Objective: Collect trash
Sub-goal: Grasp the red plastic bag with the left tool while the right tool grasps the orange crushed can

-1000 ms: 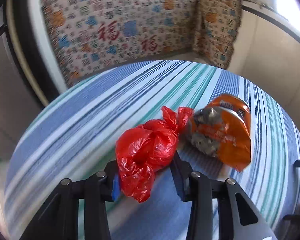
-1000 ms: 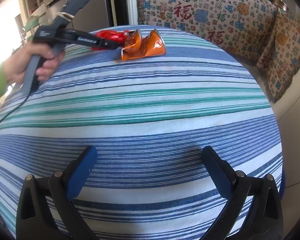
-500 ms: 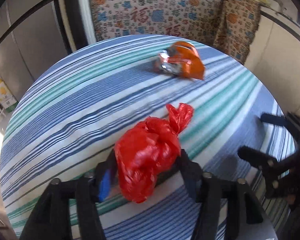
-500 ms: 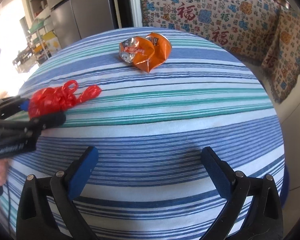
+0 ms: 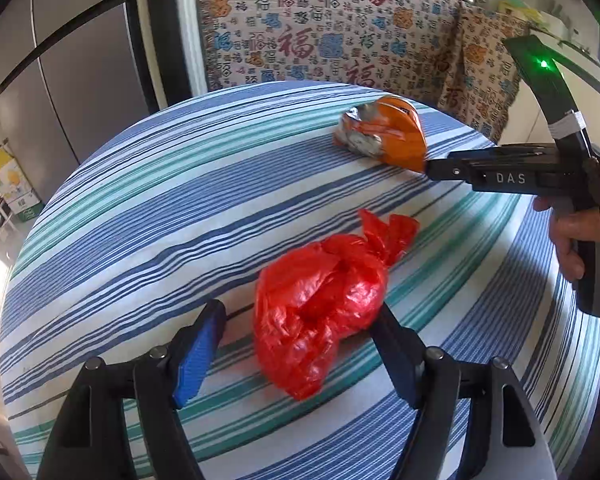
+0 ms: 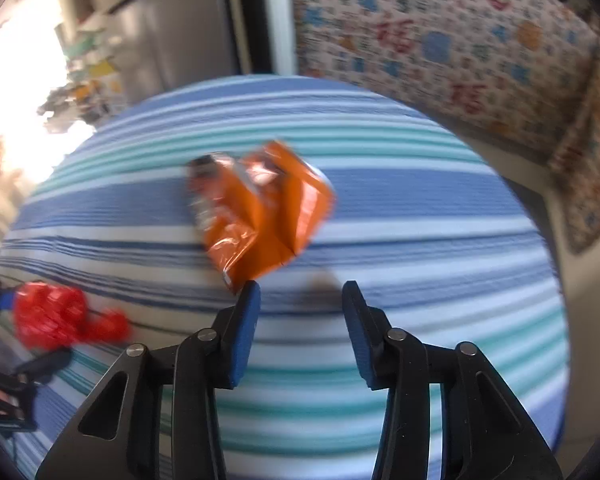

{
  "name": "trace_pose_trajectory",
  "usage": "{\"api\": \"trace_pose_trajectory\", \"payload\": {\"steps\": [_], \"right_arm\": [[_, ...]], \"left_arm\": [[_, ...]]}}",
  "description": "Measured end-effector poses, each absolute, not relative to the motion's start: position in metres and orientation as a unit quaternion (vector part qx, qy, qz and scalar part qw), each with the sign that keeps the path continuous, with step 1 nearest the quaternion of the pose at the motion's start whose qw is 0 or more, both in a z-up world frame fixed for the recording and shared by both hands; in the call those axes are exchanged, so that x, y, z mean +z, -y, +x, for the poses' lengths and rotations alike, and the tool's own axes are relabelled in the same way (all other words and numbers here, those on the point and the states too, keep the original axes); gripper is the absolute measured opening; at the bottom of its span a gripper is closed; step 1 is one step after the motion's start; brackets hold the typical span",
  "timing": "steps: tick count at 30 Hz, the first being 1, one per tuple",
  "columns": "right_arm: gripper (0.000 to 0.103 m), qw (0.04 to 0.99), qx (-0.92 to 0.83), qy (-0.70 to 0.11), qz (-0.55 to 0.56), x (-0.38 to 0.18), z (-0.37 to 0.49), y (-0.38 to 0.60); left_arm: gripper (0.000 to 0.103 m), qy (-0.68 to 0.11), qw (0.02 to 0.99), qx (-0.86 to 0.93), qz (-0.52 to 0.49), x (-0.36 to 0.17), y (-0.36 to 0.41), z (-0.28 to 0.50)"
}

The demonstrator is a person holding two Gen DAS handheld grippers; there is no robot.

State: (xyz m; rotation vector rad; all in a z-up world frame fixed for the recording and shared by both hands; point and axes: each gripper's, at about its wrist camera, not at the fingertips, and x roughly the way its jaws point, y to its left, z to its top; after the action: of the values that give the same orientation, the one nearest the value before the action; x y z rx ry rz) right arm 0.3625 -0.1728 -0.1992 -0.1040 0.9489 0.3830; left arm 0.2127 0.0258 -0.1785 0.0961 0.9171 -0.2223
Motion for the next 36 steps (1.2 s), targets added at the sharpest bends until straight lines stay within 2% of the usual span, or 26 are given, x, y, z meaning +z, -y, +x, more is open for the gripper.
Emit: {"api": "trace_pose_trajectory", "payload": {"steps": [4,5,6,7,8,10,12,16,19,21,22,27,28,29,30,31,36], "right_arm": [[0.044,0.826,0.345,-0.445,-0.012,-0.194,0.355,0.135],[0.047,0.822,0.361,-0.441,-0.022,-0.190,0.350,0.132],[0.052,0.823,0.364,-0.436,-0.027,-0.186,0.348,0.134],[0.065,0.827,0.360,-0.431,-0.029,-0.182,0.346,0.139],[0.075,0.840,0.342,-0.420,-0.036,-0.175,0.344,0.149],[0.076,0.860,0.310,-0.401,-0.059,-0.166,0.345,0.164],[0.076,0.874,0.256,-0.406,-0.081,-0.163,0.362,0.181],[0.074,0.875,0.230,-0.423,-0.045,-0.170,0.396,0.197],[0.068,0.874,0.229,-0.429,-0.010,-0.179,0.416,0.198],[0.061,0.859,0.266,-0.437,0.008,-0.185,0.417,0.189],[0.052,0.852,0.282,-0.442,0.013,-0.186,0.415,0.184],[0.050,0.780,0.423,-0.461,0.022,-0.180,0.373,0.150],[0.058,0.786,0.426,-0.449,-0.004,-0.175,0.362,0.147],[0.082,0.806,0.404,-0.431,-0.034,-0.167,0.356,0.148],[0.095,0.823,0.380,-0.419,-0.053,-0.164,0.354,0.150],[0.103,0.858,0.319,-0.393,-0.092,-0.159,0.353,0.152],[0.102,0.871,0.290,-0.391,-0.071,-0.167,0.363,0.137]], "left_arm": [[0.076,-0.441,0.890,-0.106,0.050,-0.179,-0.025,0.213],[0.076,-0.441,0.890,-0.105,0.052,-0.179,-0.024,0.213],[0.076,-0.441,0.890,-0.105,0.052,-0.179,-0.024,0.212],[0.076,-0.441,0.890,-0.105,0.052,-0.179,-0.024,0.212],[0.076,-0.441,0.890,-0.105,0.052,-0.179,-0.025,0.212],[0.076,-0.443,0.889,-0.104,0.052,-0.178,-0.023,0.211],[0.076,-0.444,0.888,-0.103,0.052,-0.178,-0.020,0.215],[0.076,-0.444,0.889,-0.104,0.051,-0.179,-0.020,0.219],[0.076,-0.441,0.890,-0.104,0.051,-0.179,-0.021,0.216],[0.076,-0.441,0.890,-0.103,0.049,-0.179,-0.022,0.215],[0.076,-0.441,0.890,-0.102,0.048,-0.180,-0.024,0.215],[0.076,-0.445,0.889,-0.101,0.048,-0.179,-0.026,0.216],[0.076,-0.446,0.888,-0.101,0.048,-0.179,-0.027,0.217],[0.076,-0.446,0.888,-0.101,0.047,-0.179,-0.027,0.218],[0.076,-0.446,0.888,-0.102,0.047,-0.178,-0.027,0.219],[0.076,-0.447,0.888,-0.102,0.047,-0.178,-0.027,0.220],[0.076,-0.448,0.886,-0.108,0.046,-0.177,-0.026,0.224]]}}
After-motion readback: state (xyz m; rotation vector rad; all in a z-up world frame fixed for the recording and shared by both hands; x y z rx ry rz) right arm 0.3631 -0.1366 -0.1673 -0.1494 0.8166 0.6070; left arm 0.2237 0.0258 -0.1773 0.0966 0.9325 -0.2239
